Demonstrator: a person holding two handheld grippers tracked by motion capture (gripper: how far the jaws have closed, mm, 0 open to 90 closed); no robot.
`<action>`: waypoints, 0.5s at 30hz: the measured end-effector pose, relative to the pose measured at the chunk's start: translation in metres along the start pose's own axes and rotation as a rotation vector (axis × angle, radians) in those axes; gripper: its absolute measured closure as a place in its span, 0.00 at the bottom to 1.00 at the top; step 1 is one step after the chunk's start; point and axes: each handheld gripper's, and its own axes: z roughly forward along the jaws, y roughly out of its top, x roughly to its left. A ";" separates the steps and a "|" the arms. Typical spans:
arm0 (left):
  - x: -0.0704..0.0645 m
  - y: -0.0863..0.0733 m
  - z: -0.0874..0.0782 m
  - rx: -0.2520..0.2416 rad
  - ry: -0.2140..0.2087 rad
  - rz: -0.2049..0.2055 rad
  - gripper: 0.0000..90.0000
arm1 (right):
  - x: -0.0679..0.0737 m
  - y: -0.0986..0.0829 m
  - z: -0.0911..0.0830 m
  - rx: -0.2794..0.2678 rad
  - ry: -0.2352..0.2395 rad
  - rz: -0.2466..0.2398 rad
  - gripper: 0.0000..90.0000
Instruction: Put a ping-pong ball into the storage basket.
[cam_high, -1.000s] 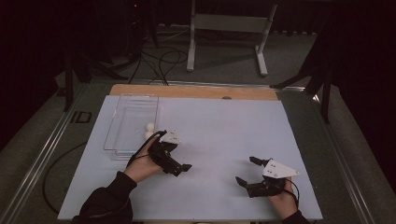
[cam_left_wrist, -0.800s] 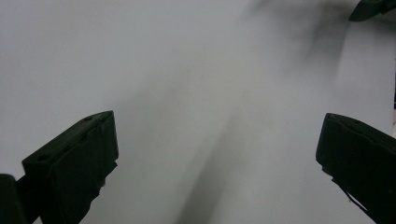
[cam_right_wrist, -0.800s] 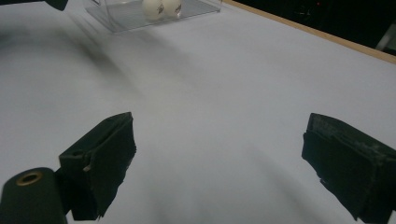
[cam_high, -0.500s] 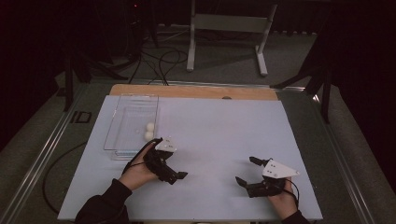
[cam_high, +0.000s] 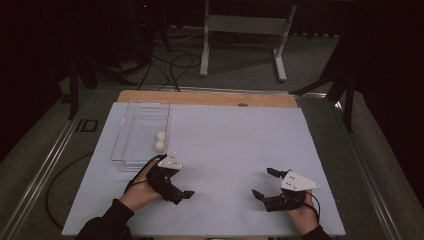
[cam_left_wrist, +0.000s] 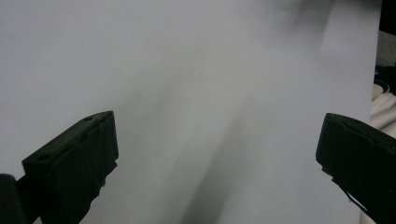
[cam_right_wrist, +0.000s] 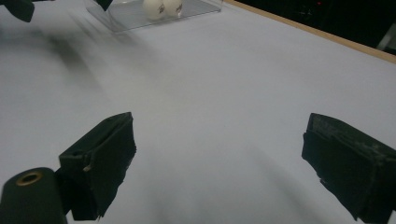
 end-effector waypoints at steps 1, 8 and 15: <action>-0.001 -0.001 -0.001 -0.004 -0.001 -0.001 0.00 | 0.000 0.000 0.000 0.000 0.000 -0.001 0.10; -0.004 -0.011 -0.006 -0.010 0.002 -0.004 0.00 | 0.000 0.000 0.000 0.000 0.002 0.002 0.10; -0.004 -0.020 -0.013 -0.027 0.012 -0.017 0.00 | 0.000 0.000 0.000 0.003 0.001 0.003 0.10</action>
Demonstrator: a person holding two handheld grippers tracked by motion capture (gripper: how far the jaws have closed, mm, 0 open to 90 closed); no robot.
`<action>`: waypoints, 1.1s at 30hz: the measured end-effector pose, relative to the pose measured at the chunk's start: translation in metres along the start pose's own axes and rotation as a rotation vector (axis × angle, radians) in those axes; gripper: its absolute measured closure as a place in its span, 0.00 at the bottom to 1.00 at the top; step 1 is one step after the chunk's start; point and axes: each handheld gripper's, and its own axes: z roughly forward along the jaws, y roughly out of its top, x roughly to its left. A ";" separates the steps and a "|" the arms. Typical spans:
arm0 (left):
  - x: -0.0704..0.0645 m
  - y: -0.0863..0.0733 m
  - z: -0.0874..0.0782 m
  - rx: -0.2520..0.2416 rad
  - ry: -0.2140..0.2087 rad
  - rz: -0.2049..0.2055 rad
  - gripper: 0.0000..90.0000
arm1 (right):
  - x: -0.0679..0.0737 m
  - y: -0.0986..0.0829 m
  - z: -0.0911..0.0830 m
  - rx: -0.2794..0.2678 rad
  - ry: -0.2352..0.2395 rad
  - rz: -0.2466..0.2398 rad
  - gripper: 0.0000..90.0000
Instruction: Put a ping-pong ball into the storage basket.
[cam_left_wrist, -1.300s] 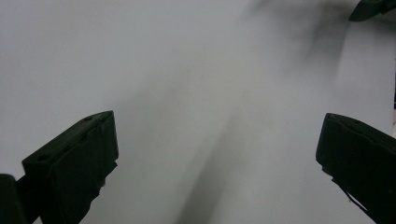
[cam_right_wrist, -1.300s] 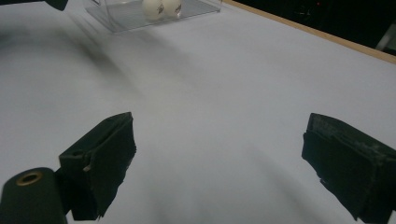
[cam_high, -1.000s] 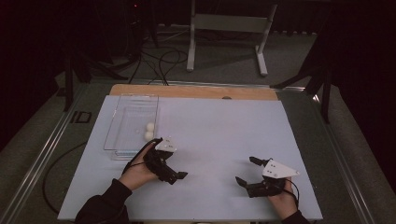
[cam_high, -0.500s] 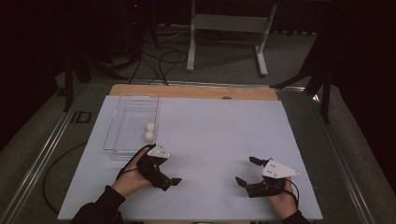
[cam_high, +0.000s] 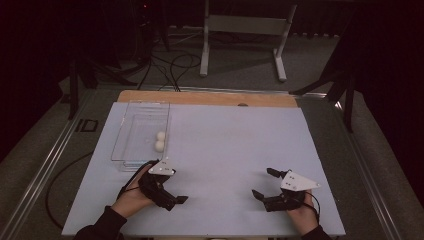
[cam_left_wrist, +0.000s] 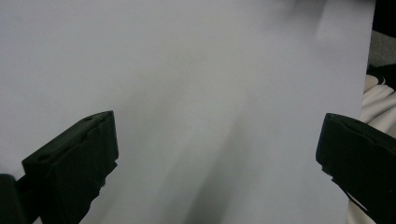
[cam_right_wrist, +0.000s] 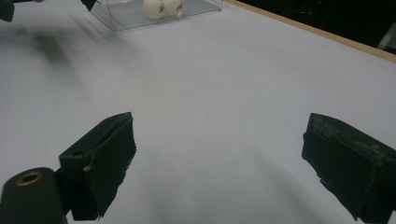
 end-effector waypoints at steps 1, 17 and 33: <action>0.000 -0.002 -0.001 -0.005 0.001 -0.002 0.00 | 0.000 0.000 0.000 -0.001 -0.001 -0.001 0.10; 0.005 -0.025 -0.015 -0.065 0.044 -0.064 0.00 | 0.000 0.000 0.001 -0.001 0.001 -0.003 0.10; 0.007 -0.039 -0.025 -0.154 0.094 -0.105 0.00 | 0.000 0.000 0.001 0.000 0.000 -0.003 0.10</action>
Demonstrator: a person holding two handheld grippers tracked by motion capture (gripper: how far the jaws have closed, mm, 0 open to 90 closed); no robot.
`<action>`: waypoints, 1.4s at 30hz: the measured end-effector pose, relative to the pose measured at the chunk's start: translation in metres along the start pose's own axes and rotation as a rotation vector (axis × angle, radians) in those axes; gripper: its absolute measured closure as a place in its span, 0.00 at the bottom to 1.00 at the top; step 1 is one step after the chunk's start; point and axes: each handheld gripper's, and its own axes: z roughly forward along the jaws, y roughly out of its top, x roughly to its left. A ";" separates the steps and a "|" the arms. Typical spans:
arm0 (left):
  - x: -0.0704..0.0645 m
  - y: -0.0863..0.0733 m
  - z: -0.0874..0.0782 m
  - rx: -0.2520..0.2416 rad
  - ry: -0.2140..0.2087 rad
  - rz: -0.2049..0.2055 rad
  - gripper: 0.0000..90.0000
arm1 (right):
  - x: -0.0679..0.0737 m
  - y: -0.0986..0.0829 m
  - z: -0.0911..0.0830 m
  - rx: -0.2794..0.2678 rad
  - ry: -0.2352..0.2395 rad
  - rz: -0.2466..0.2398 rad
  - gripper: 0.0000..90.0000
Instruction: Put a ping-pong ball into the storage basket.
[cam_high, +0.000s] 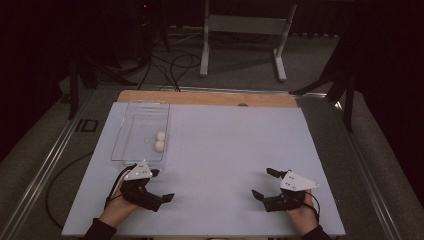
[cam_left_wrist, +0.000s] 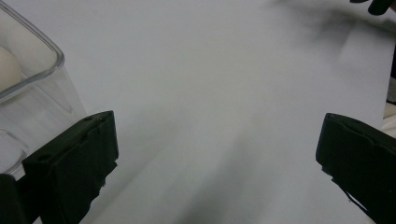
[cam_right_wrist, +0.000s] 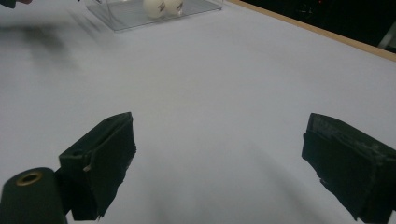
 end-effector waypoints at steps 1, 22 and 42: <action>0.000 0.000 -0.001 -0.003 0.005 0.001 0.00 | 0.000 0.000 0.000 0.000 0.000 0.000 0.10; -0.007 -0.008 0.013 -0.044 0.031 -0.010 0.00 | 0.000 0.001 -0.001 -0.013 0.009 0.010 0.10; -0.010 -0.005 0.024 -0.088 0.082 -0.010 0.00 | 0.000 -0.001 0.001 -0.007 0.009 0.005 0.10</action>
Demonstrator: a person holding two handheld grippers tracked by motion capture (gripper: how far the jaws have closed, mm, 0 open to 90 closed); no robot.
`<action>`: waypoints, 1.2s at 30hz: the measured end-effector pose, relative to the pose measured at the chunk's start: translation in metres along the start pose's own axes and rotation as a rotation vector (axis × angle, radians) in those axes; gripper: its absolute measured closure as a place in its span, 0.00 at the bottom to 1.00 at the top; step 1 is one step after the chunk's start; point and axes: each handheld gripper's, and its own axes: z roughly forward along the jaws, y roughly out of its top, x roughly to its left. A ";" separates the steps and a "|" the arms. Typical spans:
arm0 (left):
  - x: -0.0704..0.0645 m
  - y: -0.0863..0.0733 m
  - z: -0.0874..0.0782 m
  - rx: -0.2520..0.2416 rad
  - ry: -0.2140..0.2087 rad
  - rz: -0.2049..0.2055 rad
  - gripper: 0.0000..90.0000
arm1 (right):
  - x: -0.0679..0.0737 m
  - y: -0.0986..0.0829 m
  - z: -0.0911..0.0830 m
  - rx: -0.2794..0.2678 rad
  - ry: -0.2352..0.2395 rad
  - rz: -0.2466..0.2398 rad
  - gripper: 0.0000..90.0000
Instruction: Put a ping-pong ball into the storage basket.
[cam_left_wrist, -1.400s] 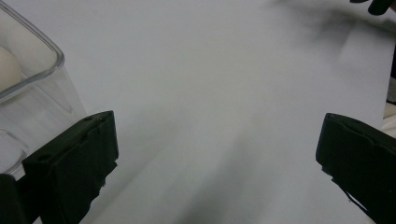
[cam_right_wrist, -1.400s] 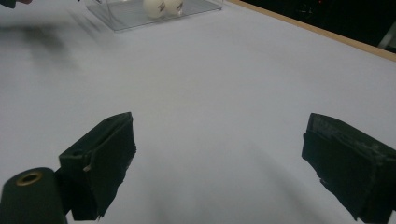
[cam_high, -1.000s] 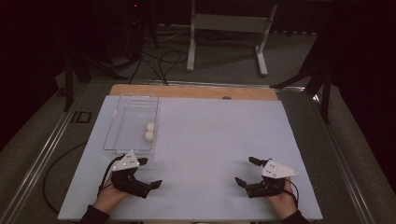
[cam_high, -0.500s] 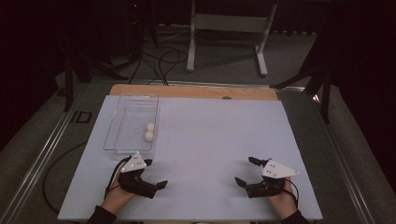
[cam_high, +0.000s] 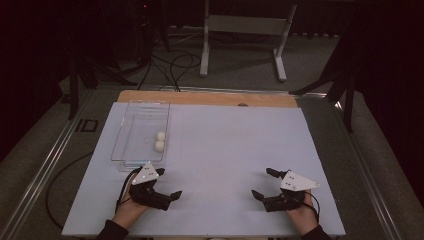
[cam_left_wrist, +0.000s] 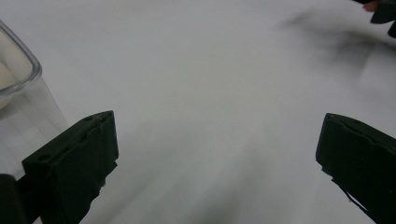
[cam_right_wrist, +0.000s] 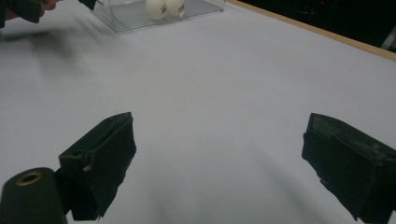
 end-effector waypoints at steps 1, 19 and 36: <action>0.000 0.000 0.000 0.000 0.015 0.003 0.00 | 0.000 0.000 0.000 0.000 0.001 0.000 0.10; 0.002 -0.002 -0.002 -0.084 0.123 -0.007 0.01 | 0.000 -0.002 0.002 0.012 0.005 0.007 0.10; 0.004 -0.004 -0.007 -0.146 0.161 -0.027 0.01 | 0.000 -0.003 0.003 0.020 0.010 0.000 0.10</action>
